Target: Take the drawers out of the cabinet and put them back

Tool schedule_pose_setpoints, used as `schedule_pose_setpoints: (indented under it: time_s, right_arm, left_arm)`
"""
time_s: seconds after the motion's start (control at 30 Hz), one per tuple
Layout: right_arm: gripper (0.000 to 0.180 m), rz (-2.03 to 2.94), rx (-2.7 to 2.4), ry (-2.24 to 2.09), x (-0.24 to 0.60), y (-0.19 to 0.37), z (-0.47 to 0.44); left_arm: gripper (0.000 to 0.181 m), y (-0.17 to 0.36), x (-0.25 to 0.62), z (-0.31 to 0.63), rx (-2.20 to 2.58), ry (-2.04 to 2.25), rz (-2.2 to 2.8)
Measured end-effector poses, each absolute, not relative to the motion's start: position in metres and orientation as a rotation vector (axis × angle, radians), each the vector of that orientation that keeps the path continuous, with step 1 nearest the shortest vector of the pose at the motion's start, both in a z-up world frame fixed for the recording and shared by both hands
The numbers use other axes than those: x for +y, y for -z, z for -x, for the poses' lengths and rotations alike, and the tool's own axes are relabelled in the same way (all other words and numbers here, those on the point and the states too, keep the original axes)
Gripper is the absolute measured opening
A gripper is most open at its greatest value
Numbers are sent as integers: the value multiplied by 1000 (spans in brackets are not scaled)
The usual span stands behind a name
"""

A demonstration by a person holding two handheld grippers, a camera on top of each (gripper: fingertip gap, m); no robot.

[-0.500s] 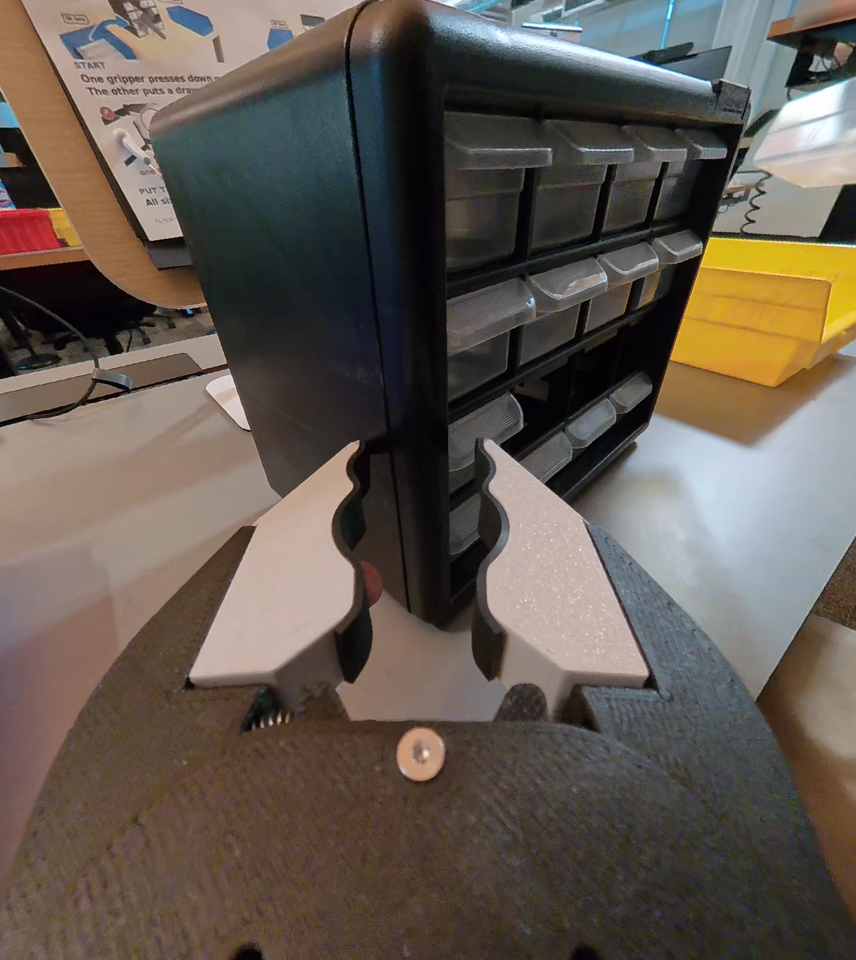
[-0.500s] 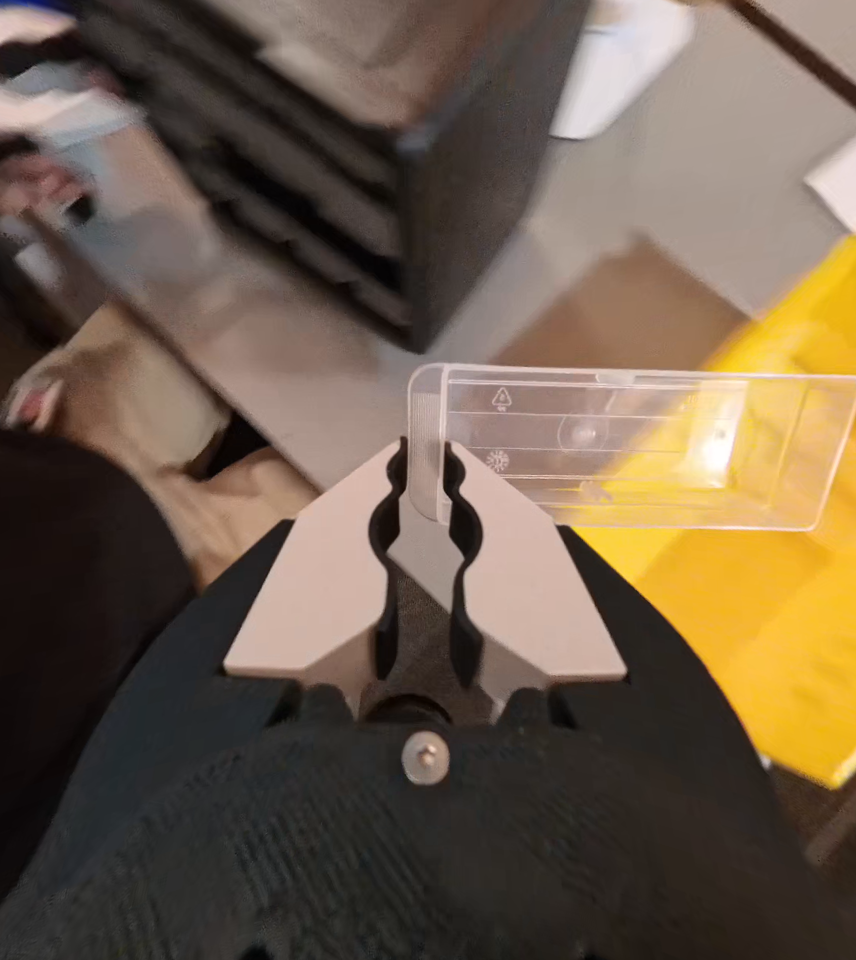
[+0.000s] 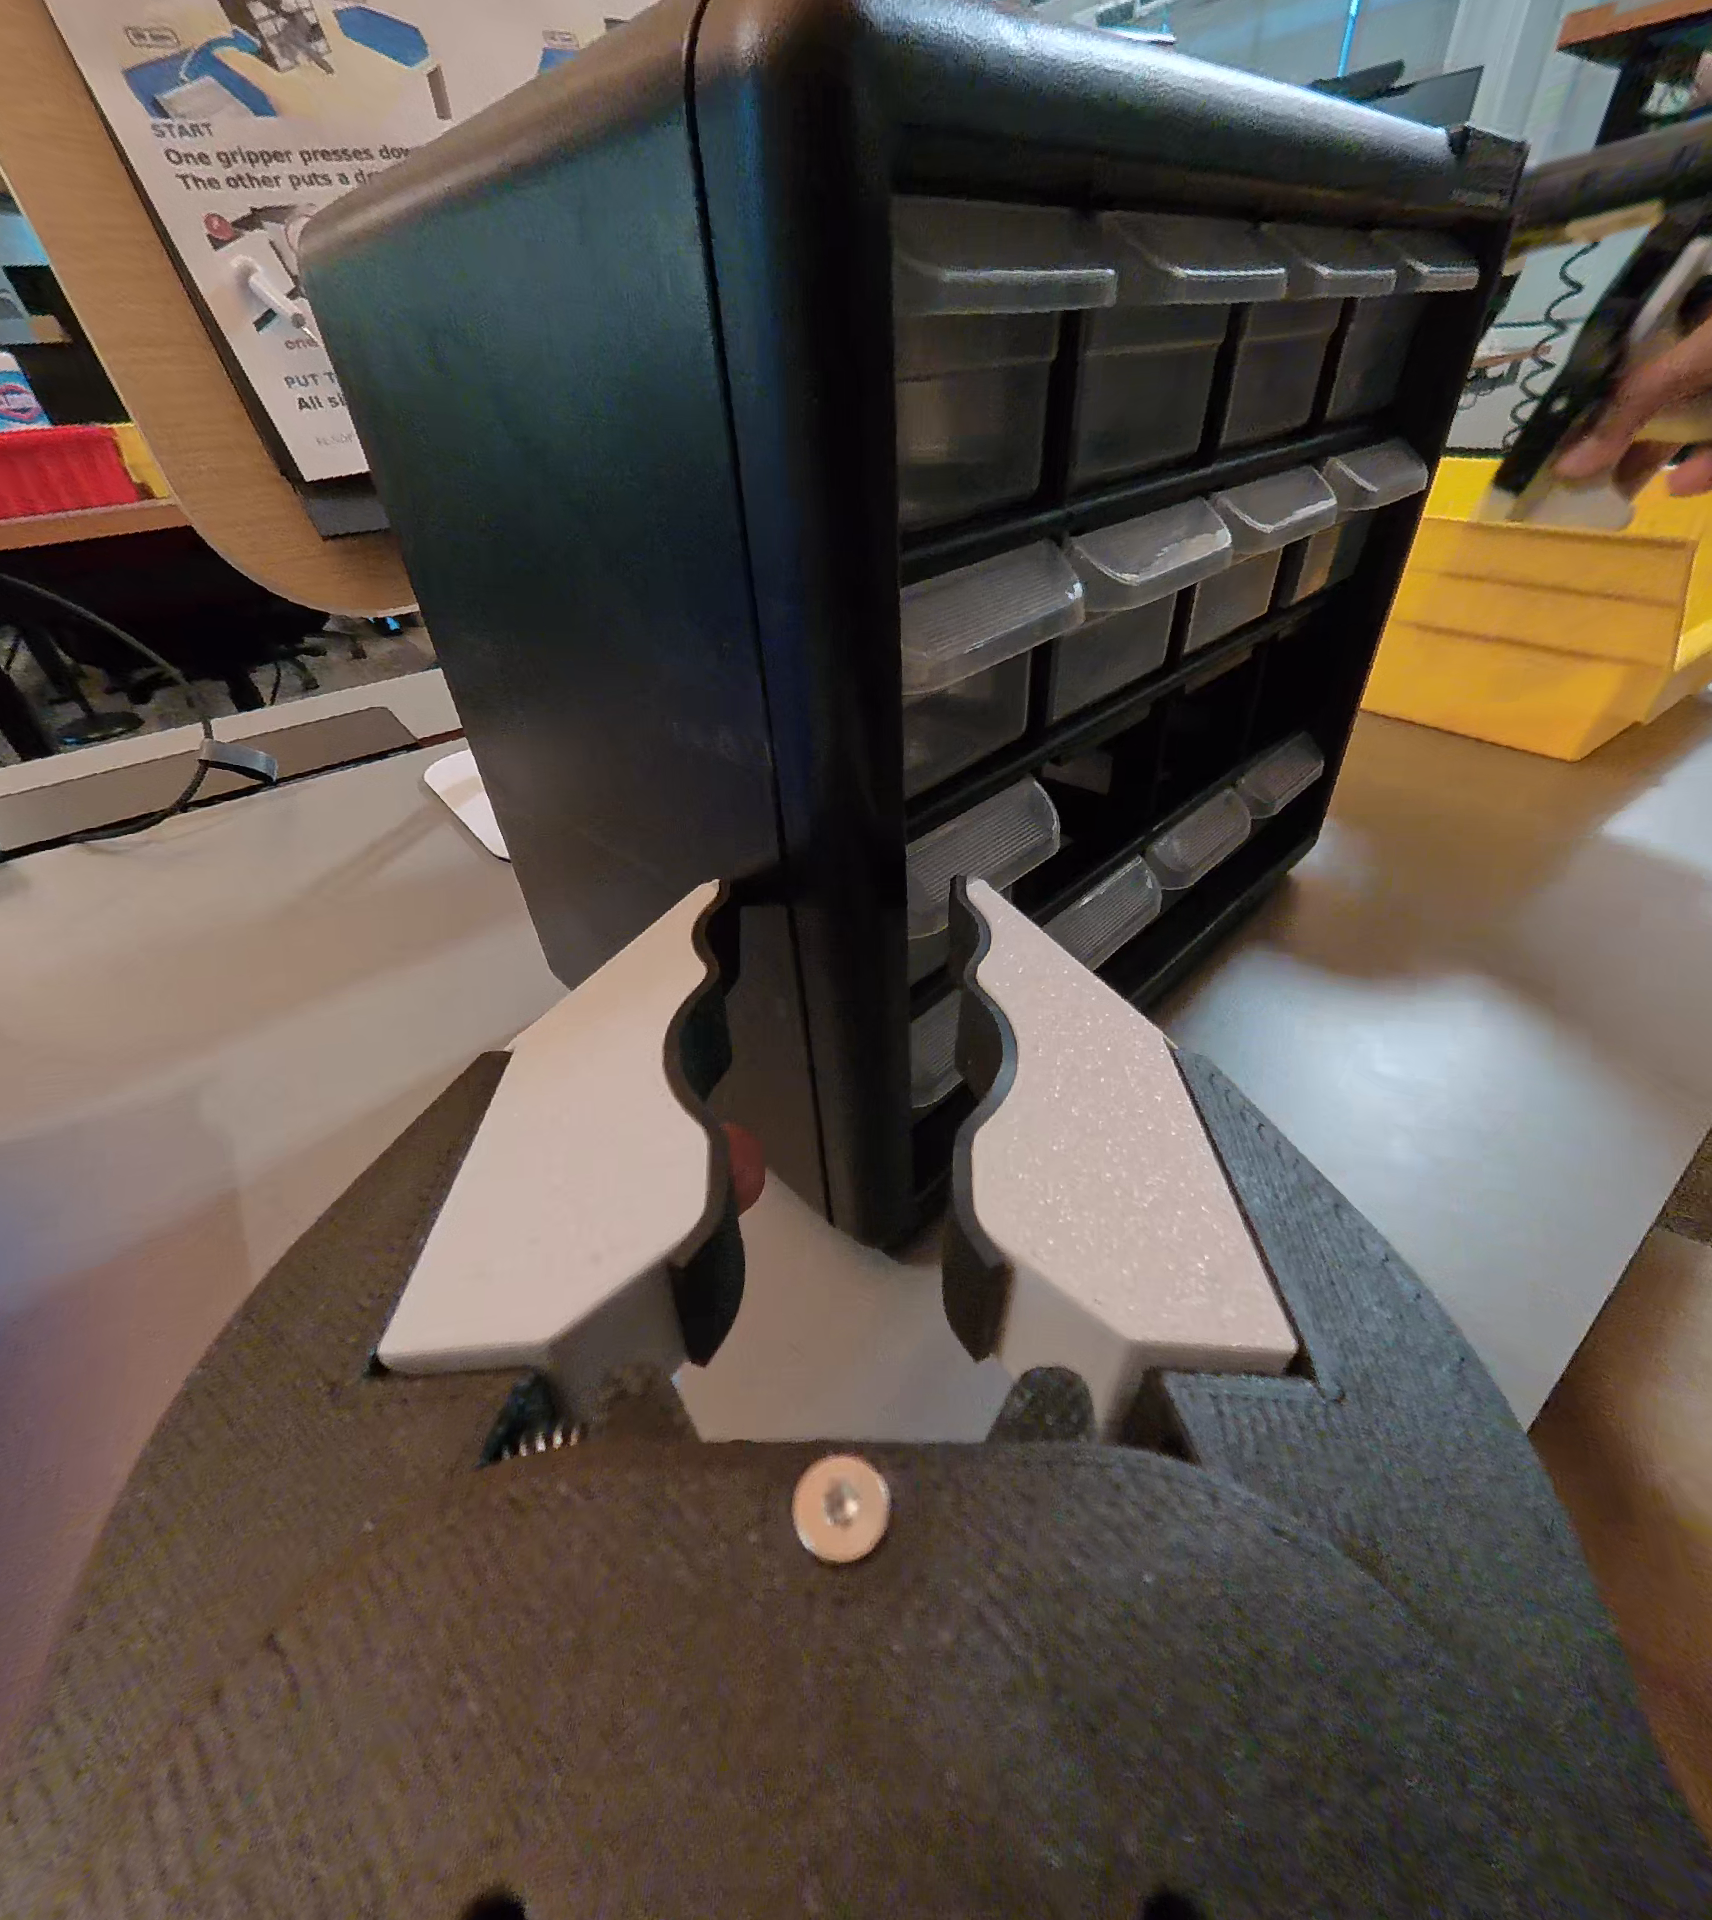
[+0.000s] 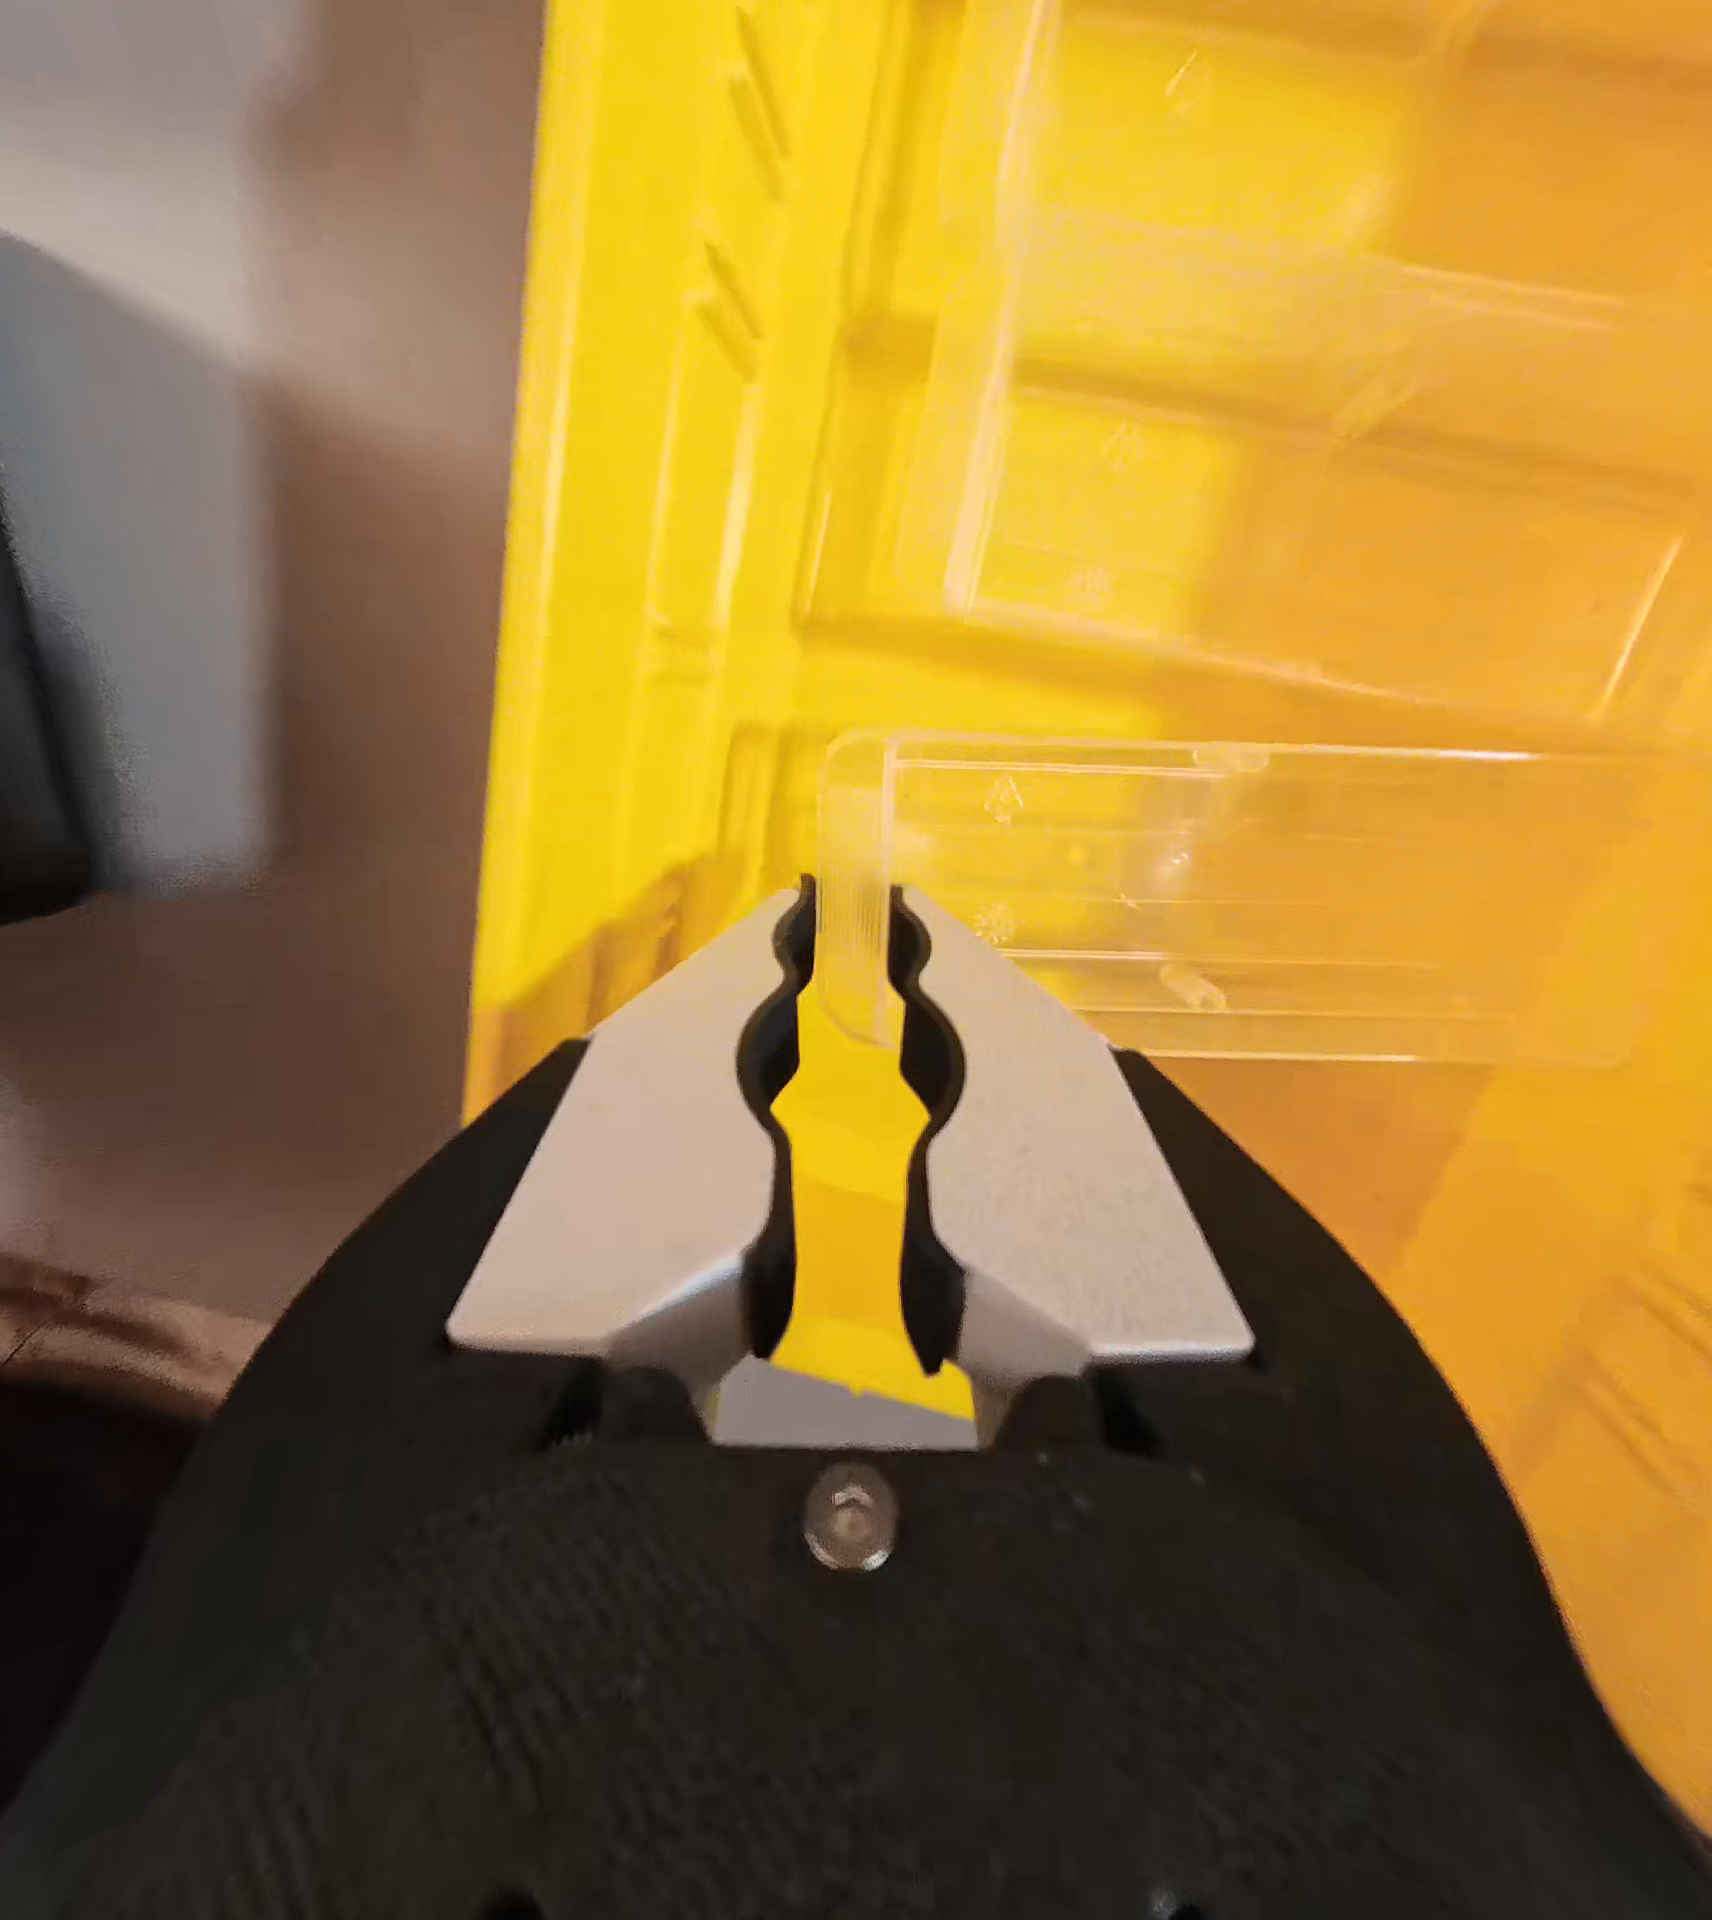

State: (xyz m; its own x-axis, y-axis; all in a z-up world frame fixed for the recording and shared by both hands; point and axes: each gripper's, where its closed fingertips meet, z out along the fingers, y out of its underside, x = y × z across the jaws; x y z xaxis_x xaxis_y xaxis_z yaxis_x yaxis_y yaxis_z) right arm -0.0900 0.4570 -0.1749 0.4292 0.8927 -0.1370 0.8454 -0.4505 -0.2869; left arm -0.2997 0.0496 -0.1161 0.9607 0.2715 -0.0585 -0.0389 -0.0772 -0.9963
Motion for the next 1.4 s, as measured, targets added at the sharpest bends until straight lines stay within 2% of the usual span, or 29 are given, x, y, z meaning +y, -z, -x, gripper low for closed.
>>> schedule_pose_setpoints:
  time_s: [0.3, 0.5, 0.6, 0.77, 0.93, 1.13, 1.27, 1.4]
  right_arm:
    - [15, 2486, -1627, -206, 469, 198, 101]
    - [38, 2408, -1580, -198, 476, 177, 96]
    - [40, 2375, -1526, -232, 483, 158, 84]
    - [31, 2384, -1489, -211, 493, 147, 48]
    - [27, 2463, -1518, -120, 497, 176, 23]
    - [26, 2466, -1524, -101, 497, 198, 38]
    - [26, 2418, -1555, -72, 496, 190, 43]
    - [22, 2338, -1524, -120, 494, 160, 48]
  left_arm:
    - [36, 116, 50, 300, -183, -257, 1629]
    - [37, 116, 50, 300, -185, -259, 1631]
    - [37, 116, 50, 300, -185, -261, 1630]
    - [37, 116, 50, 300, -188, -264, 1630]
    - [37, 116, 51, 300, -189, -270, 1631]
    - [38, 116, 51, 300, -187, -277, 1634]
    - [38, 116, 51, 300, -186, -274, 1633]
    - [38, 116, 51, 300, -188, -267, 1630]
